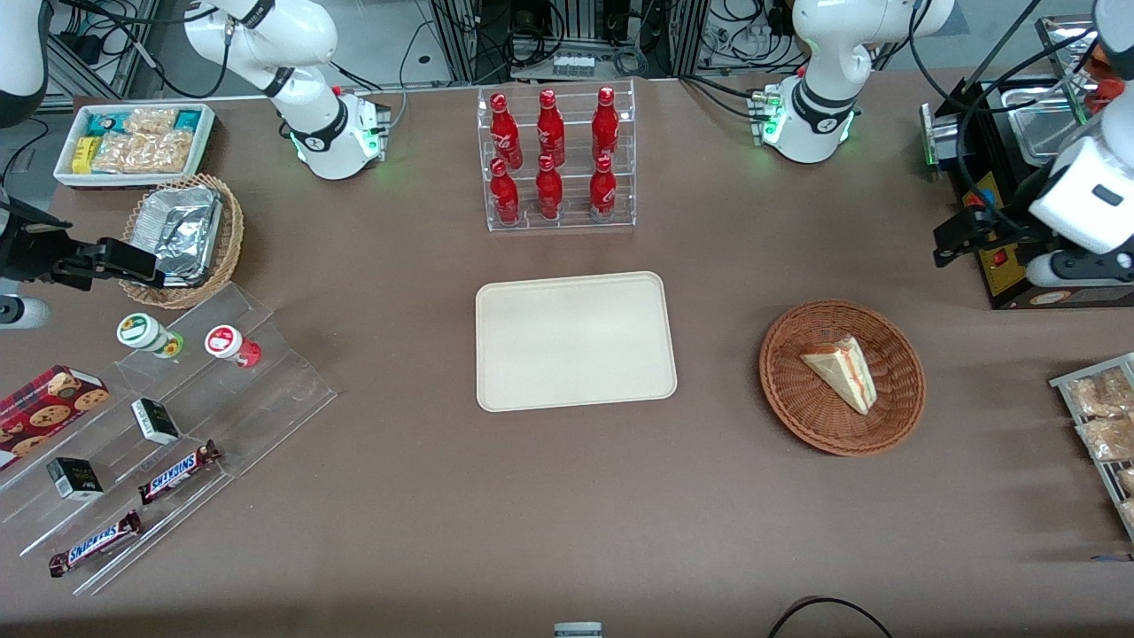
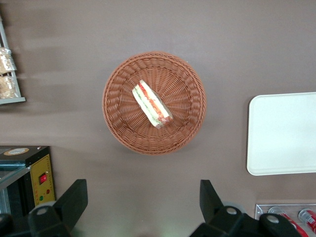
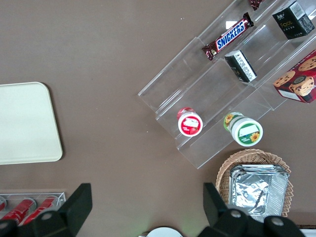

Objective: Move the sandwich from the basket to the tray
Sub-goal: 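Move the left gripper over the wrapped sandwich in the wicker basket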

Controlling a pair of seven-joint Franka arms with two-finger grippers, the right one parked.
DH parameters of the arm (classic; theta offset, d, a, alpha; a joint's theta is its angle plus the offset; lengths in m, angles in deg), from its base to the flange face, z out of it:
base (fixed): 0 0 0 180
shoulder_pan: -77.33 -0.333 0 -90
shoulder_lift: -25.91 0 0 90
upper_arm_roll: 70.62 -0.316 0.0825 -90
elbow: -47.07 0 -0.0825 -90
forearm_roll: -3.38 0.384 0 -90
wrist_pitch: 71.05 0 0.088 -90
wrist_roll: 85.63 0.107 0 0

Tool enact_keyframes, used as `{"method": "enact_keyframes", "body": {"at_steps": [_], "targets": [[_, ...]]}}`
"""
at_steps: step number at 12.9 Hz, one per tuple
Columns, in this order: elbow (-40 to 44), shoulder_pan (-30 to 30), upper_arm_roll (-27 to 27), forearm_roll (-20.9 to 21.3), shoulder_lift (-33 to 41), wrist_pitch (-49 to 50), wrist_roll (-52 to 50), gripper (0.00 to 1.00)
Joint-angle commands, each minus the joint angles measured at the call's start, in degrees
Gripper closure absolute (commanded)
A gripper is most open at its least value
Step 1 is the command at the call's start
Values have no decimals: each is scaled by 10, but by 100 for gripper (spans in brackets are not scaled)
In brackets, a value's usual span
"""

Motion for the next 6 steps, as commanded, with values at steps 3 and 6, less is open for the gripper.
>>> {"method": "enact_keyframes", "body": {"at_steps": [3,6], "targets": [[13,5,-12,4,-15,5,17,0],[-6,8,-11,27,-37,-26,11,0]]}}
